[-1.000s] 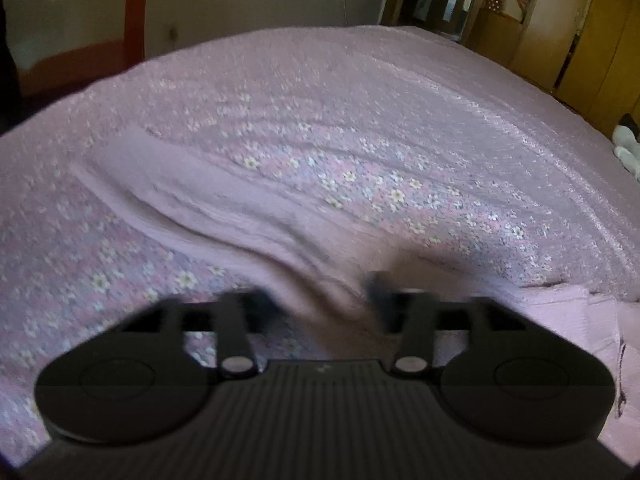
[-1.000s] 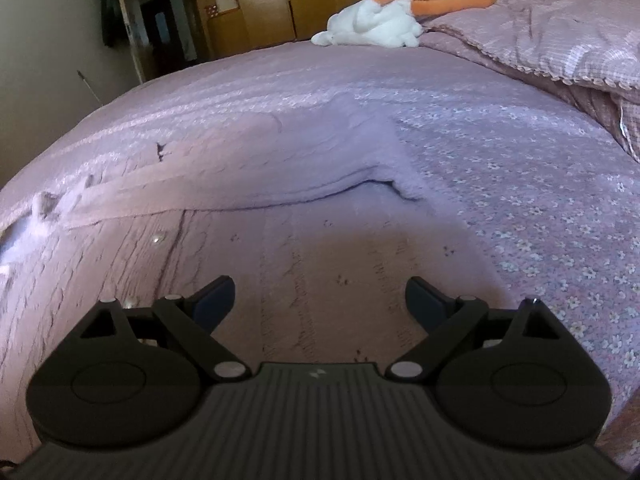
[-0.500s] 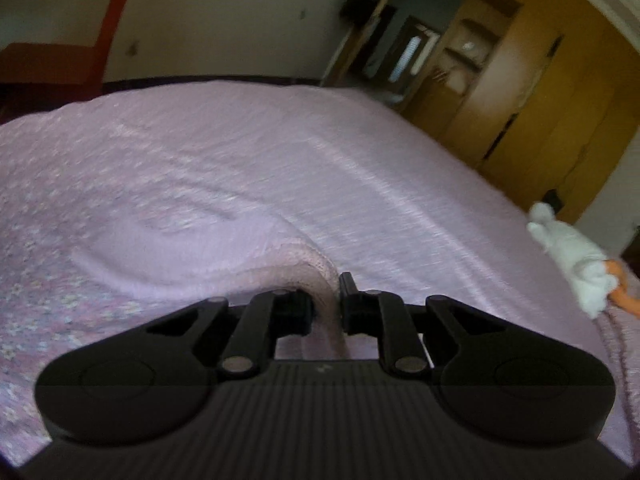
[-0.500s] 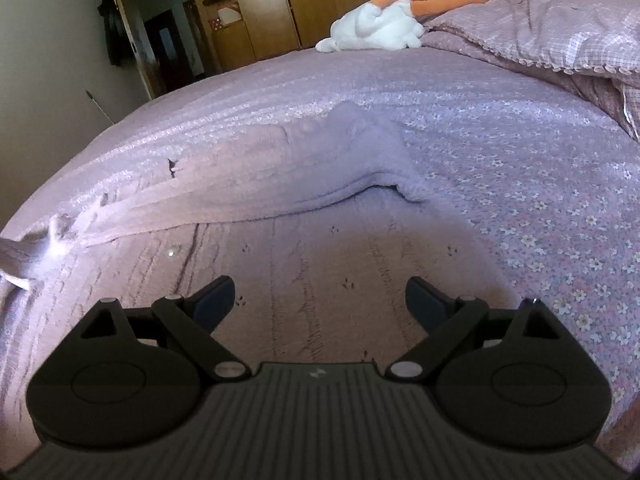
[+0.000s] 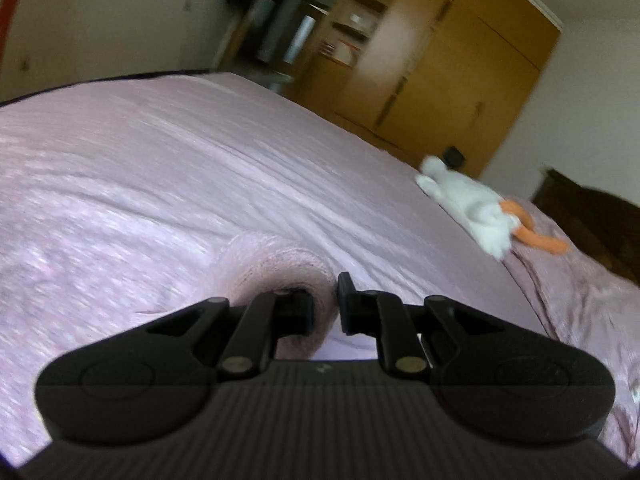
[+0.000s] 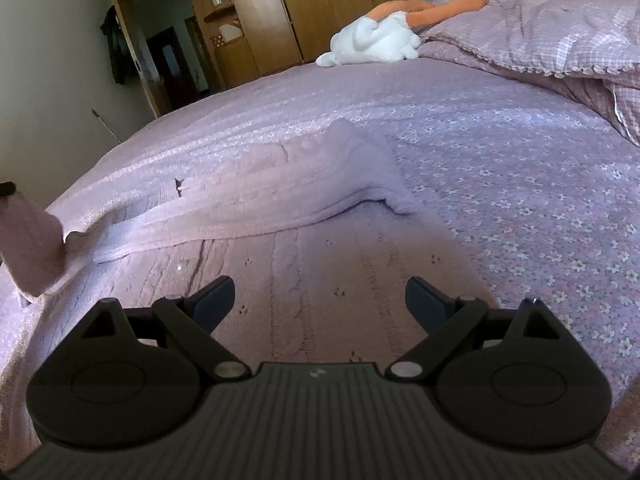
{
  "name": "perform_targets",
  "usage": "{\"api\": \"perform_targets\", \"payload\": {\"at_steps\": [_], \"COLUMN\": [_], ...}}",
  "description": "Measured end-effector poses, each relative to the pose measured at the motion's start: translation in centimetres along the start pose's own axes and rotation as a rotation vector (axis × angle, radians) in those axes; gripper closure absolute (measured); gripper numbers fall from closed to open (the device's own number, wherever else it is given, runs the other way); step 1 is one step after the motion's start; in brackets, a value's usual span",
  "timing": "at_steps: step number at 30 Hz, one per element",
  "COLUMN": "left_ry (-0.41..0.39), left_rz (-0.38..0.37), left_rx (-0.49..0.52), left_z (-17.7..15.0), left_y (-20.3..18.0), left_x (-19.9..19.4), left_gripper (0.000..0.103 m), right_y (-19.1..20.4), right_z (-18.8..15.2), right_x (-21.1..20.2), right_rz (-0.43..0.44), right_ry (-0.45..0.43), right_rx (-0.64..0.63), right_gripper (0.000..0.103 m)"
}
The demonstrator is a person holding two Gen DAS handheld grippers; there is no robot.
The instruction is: Fold small clothes
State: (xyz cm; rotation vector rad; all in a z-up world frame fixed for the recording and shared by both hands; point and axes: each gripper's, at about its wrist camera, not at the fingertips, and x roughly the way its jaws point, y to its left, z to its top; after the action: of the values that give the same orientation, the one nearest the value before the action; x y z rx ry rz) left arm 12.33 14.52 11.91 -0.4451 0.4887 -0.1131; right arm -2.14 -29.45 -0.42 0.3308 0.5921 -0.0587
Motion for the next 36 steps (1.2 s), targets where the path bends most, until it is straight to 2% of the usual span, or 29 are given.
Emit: {"api": "perform_targets", "payload": {"at_steps": [5,14,15,17,19,24,36], "left_ry": [0.079,0.252,0.271,0.302,0.31,0.298,0.251], "left_rz": [-0.034,-0.037,-0.031,-0.019,-0.012,0.011,0.143], "left_rx": [0.036,0.059,0.063,0.066,0.069,0.082,0.129], "left_z": [-3.3,-8.7,-9.0,-9.6,-10.0,-9.9,-10.0], "left_y": [-2.2,-2.8,-2.7,-2.4,-2.2,-1.3,2.2], "left_x": [2.0,5.1,5.2,5.1,4.7,2.3,-2.3], "left_gripper": [0.089,0.089,0.088,0.077,0.064,0.057,0.057], "right_y": [-0.6,-1.2,-1.1,-1.0,-0.6,2.0,13.3], "right_z": [-0.1,-0.5,-0.6,-0.5,-0.3,1.0,3.7], "right_x": [-0.3,-0.5,-0.4,-0.2,0.0,1.1,6.6], "right_rz": [0.003,0.012,0.015,0.024,0.039,0.119,0.387], "right_ry": [-0.002,0.012,0.015,0.022,0.029,0.051,0.213], "right_rx": [0.012,0.03,0.032,0.032,0.025,-0.021,-0.054], "right_gripper": [0.007,0.007,0.007,0.007,0.007,0.007,0.007]}}
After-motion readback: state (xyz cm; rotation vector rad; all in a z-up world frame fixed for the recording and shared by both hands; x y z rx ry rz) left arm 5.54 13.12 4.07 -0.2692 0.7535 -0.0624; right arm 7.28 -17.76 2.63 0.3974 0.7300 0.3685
